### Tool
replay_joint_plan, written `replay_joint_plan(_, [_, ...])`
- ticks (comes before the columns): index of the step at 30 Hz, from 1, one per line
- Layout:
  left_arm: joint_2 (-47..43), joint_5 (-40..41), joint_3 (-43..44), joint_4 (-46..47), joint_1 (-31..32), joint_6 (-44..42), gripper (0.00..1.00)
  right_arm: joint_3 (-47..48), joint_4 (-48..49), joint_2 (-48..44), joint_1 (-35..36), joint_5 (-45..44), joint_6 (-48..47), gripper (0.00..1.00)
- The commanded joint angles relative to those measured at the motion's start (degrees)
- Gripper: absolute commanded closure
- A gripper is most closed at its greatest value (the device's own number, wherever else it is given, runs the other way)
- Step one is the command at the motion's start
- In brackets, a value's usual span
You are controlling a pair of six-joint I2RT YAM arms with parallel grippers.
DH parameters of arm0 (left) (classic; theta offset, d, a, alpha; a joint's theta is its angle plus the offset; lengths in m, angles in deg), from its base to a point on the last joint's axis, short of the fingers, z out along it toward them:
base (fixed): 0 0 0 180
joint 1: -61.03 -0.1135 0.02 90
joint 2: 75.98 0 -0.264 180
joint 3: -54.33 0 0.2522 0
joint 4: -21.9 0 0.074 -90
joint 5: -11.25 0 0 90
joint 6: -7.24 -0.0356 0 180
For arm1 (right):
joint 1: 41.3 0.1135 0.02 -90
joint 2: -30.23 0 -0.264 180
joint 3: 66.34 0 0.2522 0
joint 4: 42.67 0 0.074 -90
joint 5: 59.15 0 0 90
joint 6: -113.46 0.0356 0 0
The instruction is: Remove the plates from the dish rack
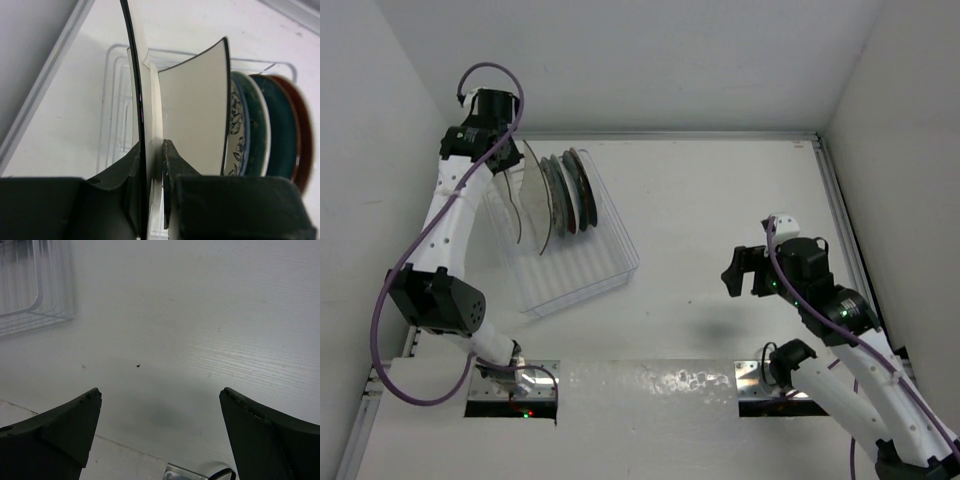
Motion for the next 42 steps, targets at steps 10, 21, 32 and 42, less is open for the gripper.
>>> replay_joint_plan(10, [0.44, 1.91, 20.77, -4.5, 2.72, -7.7, 1.0, 2.69, 4.24, 2.7, -0.12, 1.7, 1.04, 0.01])
replay_joint_plan(21, [-0.87, -0.21, 25.18, -0.65, 14.57, -15.87, 1.0, 3.57, 3.11, 3.22, -0.12, -0.05, 0.16, 0.01])
replay_joint_plan(32, [-3.94, 5.59, 25.09, 5.94, 24.95, -23.0, 1.0, 5.76, 4.51, 5.16, -0.12, -1.99, 4.2, 0.01])
replay_joint_plan(42, [-7.63, 15.1, 10.07, 32.36, 45.5, -54.28, 1.0, 15.34, 4.33, 10.34, -1.17, -5.42, 10.45, 0.01])
